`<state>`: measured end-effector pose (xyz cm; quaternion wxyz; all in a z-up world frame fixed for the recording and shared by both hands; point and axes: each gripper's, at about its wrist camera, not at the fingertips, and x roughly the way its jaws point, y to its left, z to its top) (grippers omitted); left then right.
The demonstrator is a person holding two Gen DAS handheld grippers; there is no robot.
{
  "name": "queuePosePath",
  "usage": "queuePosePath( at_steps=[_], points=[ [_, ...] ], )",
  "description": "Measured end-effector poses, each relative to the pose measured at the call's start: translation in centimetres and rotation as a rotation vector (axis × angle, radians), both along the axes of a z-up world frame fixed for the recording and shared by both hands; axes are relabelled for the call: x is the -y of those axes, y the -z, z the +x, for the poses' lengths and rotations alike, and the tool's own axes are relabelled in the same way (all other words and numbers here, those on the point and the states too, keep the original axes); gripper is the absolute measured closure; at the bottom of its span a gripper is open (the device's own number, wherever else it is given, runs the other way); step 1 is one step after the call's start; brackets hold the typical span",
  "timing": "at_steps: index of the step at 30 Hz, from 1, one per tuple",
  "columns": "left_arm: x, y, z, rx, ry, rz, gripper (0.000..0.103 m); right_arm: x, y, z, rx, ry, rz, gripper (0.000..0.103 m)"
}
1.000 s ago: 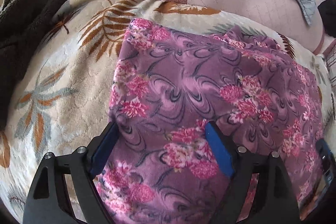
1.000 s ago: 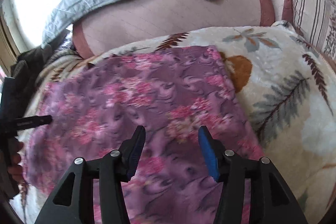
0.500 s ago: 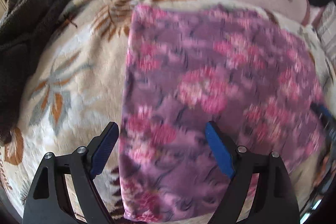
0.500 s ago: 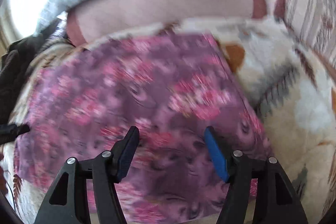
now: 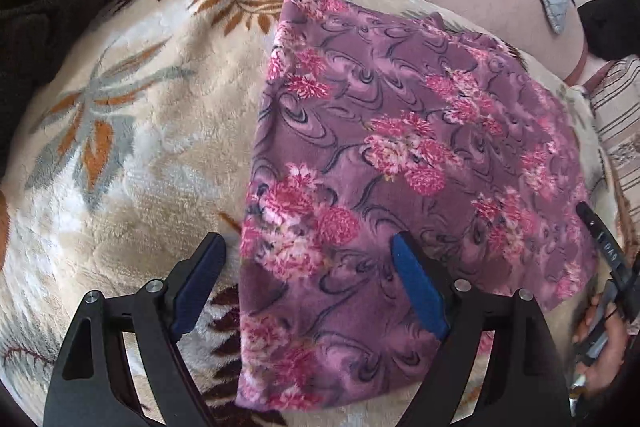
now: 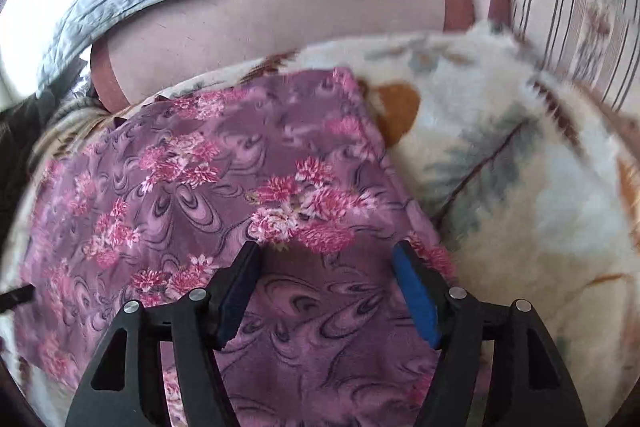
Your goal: Fold small clothes
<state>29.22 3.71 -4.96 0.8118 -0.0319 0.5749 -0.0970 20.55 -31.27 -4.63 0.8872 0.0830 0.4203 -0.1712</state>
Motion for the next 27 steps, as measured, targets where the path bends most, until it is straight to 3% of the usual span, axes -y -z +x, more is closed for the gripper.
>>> queuePosePath(
  at_steps=[5,10,13,16,22,24,25,26,27],
  points=[
    [-3.6,-1.5,1.5,-0.007,-0.067,0.001,0.017,-7.7,-1.9,-1.2,0.068,-0.28,-0.018,0.033],
    [-7.1,-2.3,2.6,-0.024,-0.144,-0.028,0.017,-19.7,-0.4,-2.1,-0.011,-0.709,-0.034,0.034],
    [-8.6,-2.3,3.0,-0.029,-0.176,-0.047,0.017,-25.9,1.2,-2.8,-0.046,-0.869,-0.14,0.033],
    [-9.6,-2.0,3.4,-0.04,-0.194,-0.062,0.017,-30.4,3.0,-2.7,-0.052,-0.933,-0.299,0.033],
    [-10.2,-1.4,4.8,-0.072,-0.179,-0.099,0.017,-34.6,4.0,-1.1,0.092,-0.89,-0.558,0.034],
    [-10.1,-1.1,5.7,-0.097,-0.177,-0.149,0.017,-35.2,4.2,-0.9,0.125,-0.894,-0.619,0.052],
    [-10.0,-1.1,6.1,-0.11,-0.174,-0.179,0.017,-35.4,4.3,-0.6,0.119,-0.903,-0.636,0.081],
    [-9.8,-0.9,6.7,-0.126,-0.168,-0.213,0.017,-35.5,4.4,-0.3,0.115,-0.906,-0.644,0.094],
    [-9.6,-0.8,7.1,-0.14,-0.16,-0.237,0.017,-35.4,4.1,-0.3,0.132,-0.904,-0.641,0.093]
  ],
)
